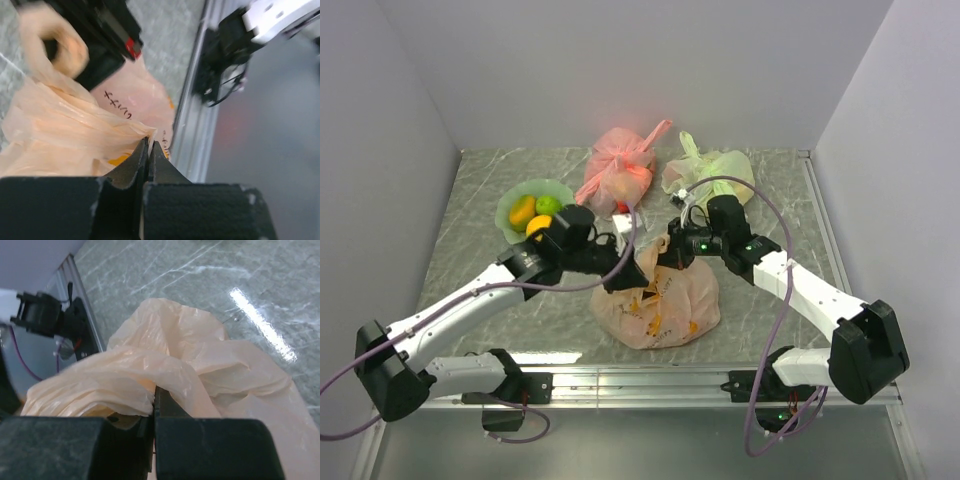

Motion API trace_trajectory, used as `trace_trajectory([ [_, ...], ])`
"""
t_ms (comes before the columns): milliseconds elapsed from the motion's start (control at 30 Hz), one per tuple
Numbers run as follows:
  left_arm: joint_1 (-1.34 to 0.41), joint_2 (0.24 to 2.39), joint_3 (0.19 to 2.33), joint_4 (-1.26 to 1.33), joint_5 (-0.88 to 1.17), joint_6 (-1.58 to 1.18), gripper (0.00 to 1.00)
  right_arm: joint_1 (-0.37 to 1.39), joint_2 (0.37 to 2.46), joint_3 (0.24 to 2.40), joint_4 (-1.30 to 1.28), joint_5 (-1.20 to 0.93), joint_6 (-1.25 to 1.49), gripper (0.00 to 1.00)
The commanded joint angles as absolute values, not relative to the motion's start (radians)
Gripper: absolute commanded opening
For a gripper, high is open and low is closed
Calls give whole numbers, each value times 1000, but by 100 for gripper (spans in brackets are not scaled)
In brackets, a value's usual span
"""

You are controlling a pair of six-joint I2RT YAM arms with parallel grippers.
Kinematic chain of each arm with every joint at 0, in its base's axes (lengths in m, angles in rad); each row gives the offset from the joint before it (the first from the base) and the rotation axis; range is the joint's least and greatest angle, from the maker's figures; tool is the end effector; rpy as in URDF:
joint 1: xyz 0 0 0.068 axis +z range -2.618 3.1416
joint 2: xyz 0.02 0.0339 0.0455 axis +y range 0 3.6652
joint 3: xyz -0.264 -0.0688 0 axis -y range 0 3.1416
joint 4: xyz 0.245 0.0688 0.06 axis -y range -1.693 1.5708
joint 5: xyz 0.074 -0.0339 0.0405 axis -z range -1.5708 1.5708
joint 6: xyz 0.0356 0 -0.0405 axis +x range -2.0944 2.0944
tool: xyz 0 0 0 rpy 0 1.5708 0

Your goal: Place the fake fruits into the plastic bag and tie a complex knot

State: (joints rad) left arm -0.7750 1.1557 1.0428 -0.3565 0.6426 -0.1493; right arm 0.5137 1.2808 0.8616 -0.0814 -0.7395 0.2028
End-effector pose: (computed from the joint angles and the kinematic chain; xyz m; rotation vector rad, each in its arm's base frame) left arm 0.1674 -0.1938 0.3407 1.0650 1.8842 -1.2123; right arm 0.2327 0.1588 0.2734 -0.7985 1.9918 1.1938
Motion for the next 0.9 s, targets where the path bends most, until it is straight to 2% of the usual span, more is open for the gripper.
trace_trajectory([
  [0, -876, 1169, 990, -340, 493, -85, 0, 505, 1278, 854, -2, -612, 351, 0],
  [133, -983, 1285, 963, -345, 335, -46, 0, 505, 1266, 861, 28, -614, 402, 0],
  [267, -983, 1387, 948, -307, 125, -101, 0, 503, 1249, 841, 48, -643, 440, 0],
  [400, -979, 1431, 911, -191, 31, -202, 0, 502, 1218, 813, 80, -669, 488, 0],
  [567, -957, 1428, 848, 81, 54, -343, 0, 502, 1184, 736, 150, -698, 610, 0],
  [800, -930, 1568, 899, 256, 72, -491, 0, 485, 1152, 638, 235, -672, 753, 0],
  [867, -917, 1580, 885, 316, 93, -521, 0, 477, 1161, 647, 216, -715, 738, 6],
])
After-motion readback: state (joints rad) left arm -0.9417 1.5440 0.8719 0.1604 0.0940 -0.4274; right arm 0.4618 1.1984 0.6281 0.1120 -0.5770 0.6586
